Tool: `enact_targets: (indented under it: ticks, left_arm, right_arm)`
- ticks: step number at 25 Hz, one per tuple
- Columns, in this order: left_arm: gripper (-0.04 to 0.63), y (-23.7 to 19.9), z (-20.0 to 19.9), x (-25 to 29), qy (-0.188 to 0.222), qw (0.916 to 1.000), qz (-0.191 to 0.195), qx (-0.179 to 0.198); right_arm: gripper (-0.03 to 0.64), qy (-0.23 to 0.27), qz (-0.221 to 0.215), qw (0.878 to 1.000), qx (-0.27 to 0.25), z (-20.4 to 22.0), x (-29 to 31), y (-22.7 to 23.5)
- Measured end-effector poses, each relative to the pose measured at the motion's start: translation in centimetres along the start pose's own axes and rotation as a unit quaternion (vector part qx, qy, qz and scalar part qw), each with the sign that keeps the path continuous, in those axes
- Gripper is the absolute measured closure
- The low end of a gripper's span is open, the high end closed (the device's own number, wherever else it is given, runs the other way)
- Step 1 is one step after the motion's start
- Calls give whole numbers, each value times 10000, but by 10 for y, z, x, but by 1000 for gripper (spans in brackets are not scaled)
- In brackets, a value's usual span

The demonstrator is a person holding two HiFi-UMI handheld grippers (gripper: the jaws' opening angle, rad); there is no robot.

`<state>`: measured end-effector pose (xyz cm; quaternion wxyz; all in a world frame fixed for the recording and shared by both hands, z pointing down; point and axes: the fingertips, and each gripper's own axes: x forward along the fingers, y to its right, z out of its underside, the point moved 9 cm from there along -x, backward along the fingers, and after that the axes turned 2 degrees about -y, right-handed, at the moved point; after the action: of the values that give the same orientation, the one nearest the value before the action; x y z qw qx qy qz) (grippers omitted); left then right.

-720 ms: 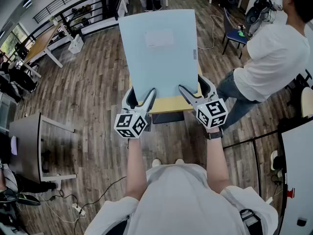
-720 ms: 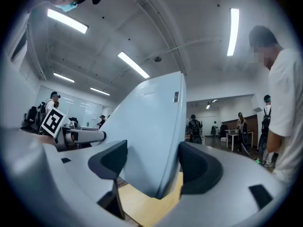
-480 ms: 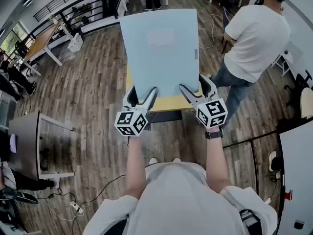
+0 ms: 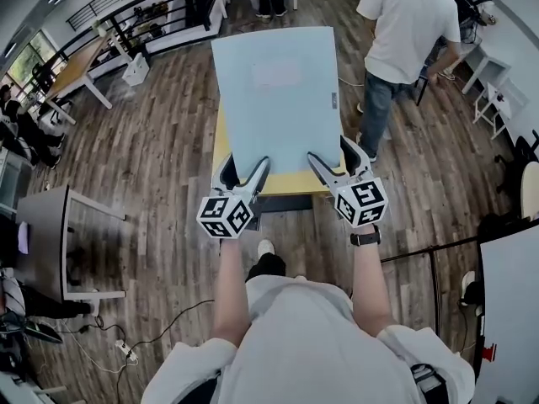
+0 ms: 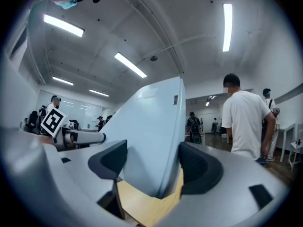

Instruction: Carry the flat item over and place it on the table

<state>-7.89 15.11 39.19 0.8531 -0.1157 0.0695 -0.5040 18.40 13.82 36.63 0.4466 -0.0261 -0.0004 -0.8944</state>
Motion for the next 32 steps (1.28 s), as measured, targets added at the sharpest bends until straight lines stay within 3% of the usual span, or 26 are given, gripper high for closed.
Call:
enact_targets:
  ticks: [8,14,19,24,32]
  left_arm:
    - [221,-46,2,53,-23,9997,-27,-230]
    - [221,-85,-11,122,92,9999,117,2]
    - [221,-116,-14,177,27,9999,156,-46]
    - [222,-166,-6,202,-64,9995,90,-298]
    - [224,-219,-7,223,-65,9995,75,-308]
  right_arm:
    - [287,20,7,10000,77,9,62,30]
    - [287,-42,182,9996,206,7,121,72]
    - [287,-143,256,9989,360,13,170,108]
    - [287,-281,236,9984,425,26,225,113]
    - [287,-410,187,9975,541,37,282,114]
